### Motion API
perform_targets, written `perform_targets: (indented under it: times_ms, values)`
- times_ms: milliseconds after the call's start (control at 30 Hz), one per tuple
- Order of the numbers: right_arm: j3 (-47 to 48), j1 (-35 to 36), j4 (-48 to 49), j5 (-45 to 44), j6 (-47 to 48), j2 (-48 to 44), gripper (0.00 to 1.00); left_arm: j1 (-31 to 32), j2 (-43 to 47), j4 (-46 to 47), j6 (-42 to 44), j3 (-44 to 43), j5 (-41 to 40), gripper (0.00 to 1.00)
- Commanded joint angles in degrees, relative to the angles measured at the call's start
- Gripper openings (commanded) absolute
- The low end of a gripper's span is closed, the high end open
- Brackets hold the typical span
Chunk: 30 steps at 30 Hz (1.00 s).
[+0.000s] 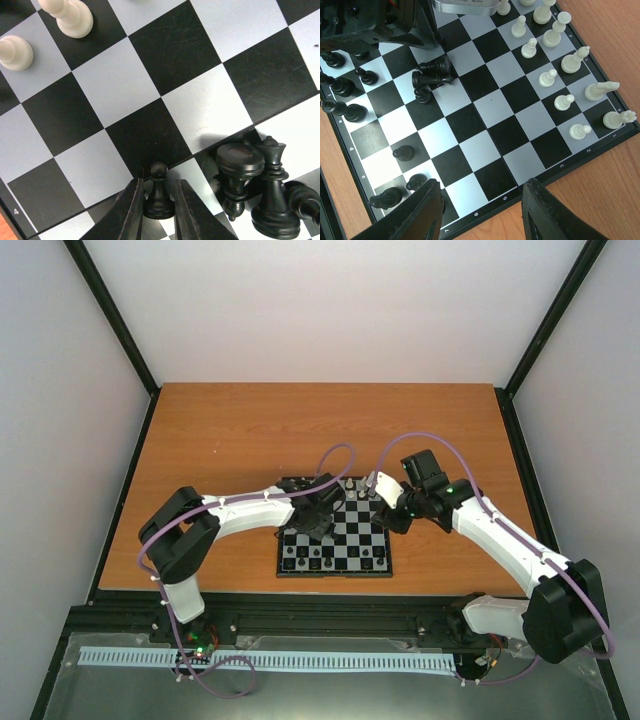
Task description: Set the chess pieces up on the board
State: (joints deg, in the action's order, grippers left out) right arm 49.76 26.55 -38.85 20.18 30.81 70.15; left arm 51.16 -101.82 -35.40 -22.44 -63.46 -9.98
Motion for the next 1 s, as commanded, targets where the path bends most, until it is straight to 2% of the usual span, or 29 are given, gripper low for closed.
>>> perform_targets:
  times_ms: [0, 100, 233, 333, 500, 700, 967]
  values:
    - [-0.08, -0.53, -0.22, 0.72, 0.50, 0.34, 0.44, 0.00, -0.67, -2.61, -0.44, 2.52, 2.06, 0.14]
    - [0.23, -0.53, 0.42, 0.55, -0.27, -0.38, 0.43, 0.00, 3.22, 0.80, 0.56, 4.84, 1.98, 0.12]
    - [1.65, -1.51, 1.21, 2.12, -2.76, -2.54, 0.43, 0.23, 14.05, 9.03, 2.78, 9.83, 2.21, 0.10]
    - [4.23, -3.05, 0.07, 6.62, -4.17, -2.11, 0.43, 0.34, 21.68, 16.20, 4.11, 14.60, 4.58, 0.09]
    - [10.35, -4.04, -6.20, 18.60, -4.52, 5.61, 0.43, 0.95, 30.84, 26.44, 7.11, 21.83, 9.66, 0.10]
    - [16.27, -3.89, -13.42, 37.03, -3.87, 16.45, 0.44, 2.02, 35.39, 31.67, 10.45, 24.68, 13.50, 0.12]
    - [20.42, -2.12, -17.72, 42.84, -2.29, 24.49, 0.43, 2.89, 36.65, 32.80, 11.84, 25.29, 16.23, 0.12]
